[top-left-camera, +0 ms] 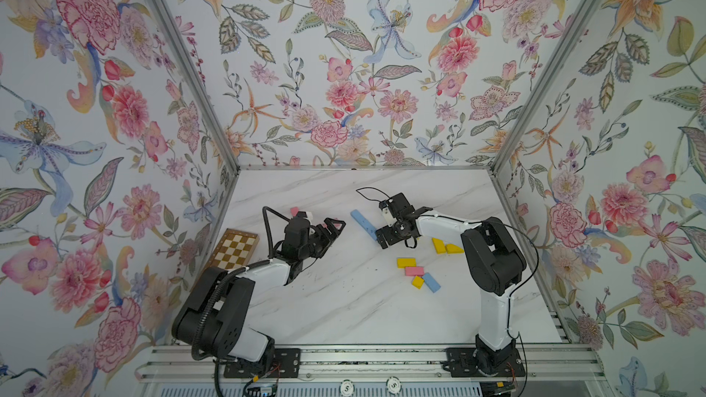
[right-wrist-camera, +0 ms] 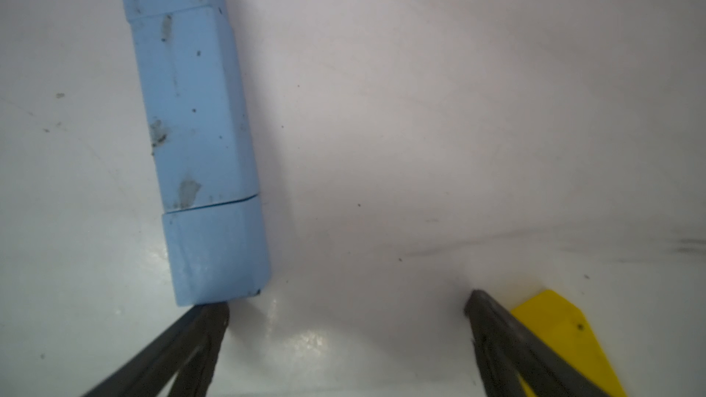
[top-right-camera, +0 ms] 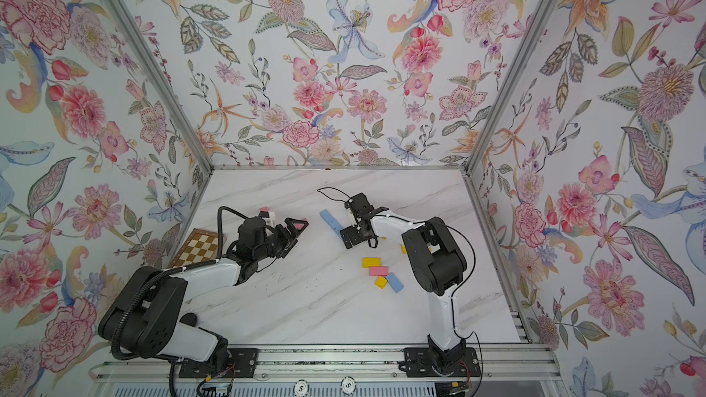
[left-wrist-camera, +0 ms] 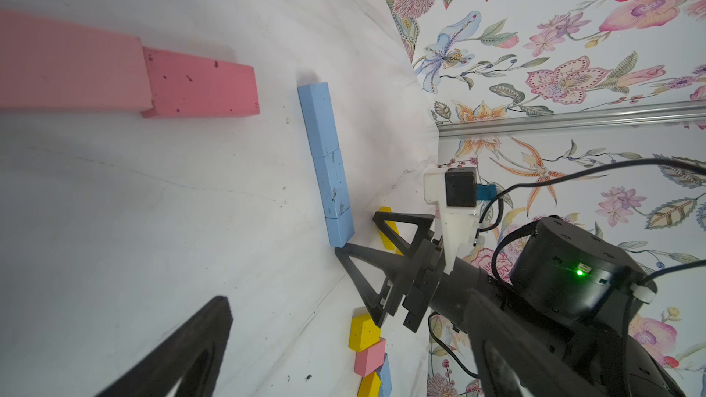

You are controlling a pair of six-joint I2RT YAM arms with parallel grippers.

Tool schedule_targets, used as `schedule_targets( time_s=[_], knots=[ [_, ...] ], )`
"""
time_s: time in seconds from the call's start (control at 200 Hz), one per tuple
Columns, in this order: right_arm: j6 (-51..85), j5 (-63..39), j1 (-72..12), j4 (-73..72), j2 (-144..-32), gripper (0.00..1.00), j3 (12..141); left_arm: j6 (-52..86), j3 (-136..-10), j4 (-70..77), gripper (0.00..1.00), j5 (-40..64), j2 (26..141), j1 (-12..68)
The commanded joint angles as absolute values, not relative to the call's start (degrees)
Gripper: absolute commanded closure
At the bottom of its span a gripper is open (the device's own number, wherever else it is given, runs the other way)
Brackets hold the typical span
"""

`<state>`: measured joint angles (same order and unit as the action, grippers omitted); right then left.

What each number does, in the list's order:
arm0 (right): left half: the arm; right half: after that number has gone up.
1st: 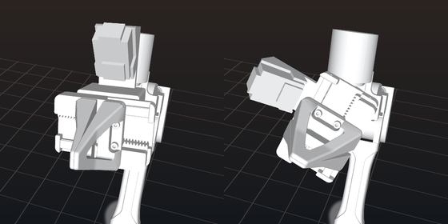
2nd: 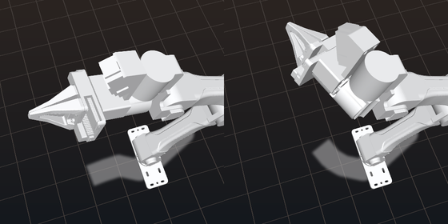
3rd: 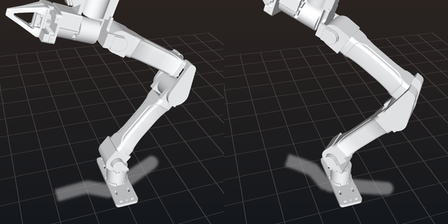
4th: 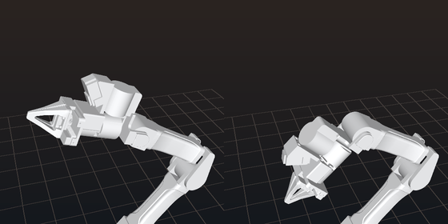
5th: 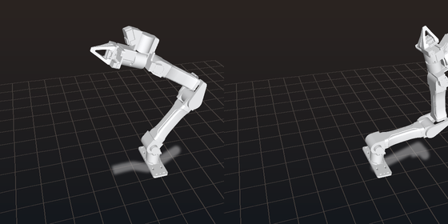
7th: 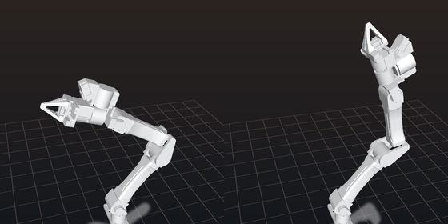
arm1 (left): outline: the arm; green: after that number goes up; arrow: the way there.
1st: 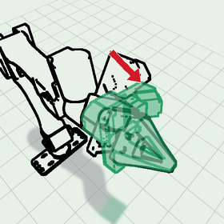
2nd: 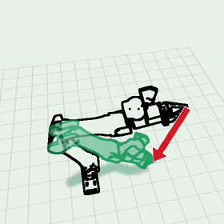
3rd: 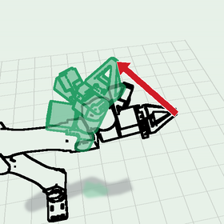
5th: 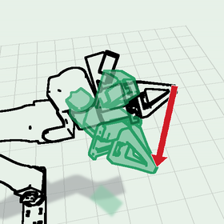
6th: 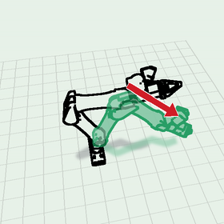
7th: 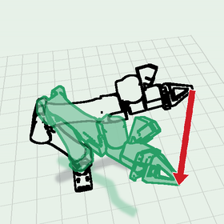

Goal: Assemble the letter v with building blocks
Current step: Adjust the building block at the center of the board.

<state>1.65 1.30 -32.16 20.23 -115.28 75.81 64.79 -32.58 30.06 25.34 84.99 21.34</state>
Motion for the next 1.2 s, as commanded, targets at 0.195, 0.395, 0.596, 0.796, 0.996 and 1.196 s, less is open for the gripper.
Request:
schedule_targets(
  time_s=[0.195,0.395,0.596,0.796,0.996,1.196],
  knots=[
    [2.71,2.85,-32.29,23.0,-118.15,0.01,76.09,63.63,-33.77,29.62,0.01,26.22,85.43,21.62],
    [2.63,3.07,-32.61,23.82,-115.05,0.01,75.46,62.25,-34.75,28.07,0.01,26.49,85.72,22.02],
    [6.49,5.34,-31.74,24.35,-103.19,0.01,71.95,53.28,-41.53,18.48,0.01,23.36,85.4,26.98],
    [18.16,0.33,-17.73,29.59,-87.83,0.01,61.6,51.1,-44.7,20.95,0.01,19.55,88.8,35.38],
    [23.23,0.03,-14.45,34.27,-77.46,0.01,47.49,55.13,-46.35,29.84,0.01,21.17,96.52,40.98],
    [30.22,2.58,-20.46,35.19,-70.19,0.09,41.61,55.53,-49.24,30.37,0.01,22.29,99.14,43.06]
  ],
)
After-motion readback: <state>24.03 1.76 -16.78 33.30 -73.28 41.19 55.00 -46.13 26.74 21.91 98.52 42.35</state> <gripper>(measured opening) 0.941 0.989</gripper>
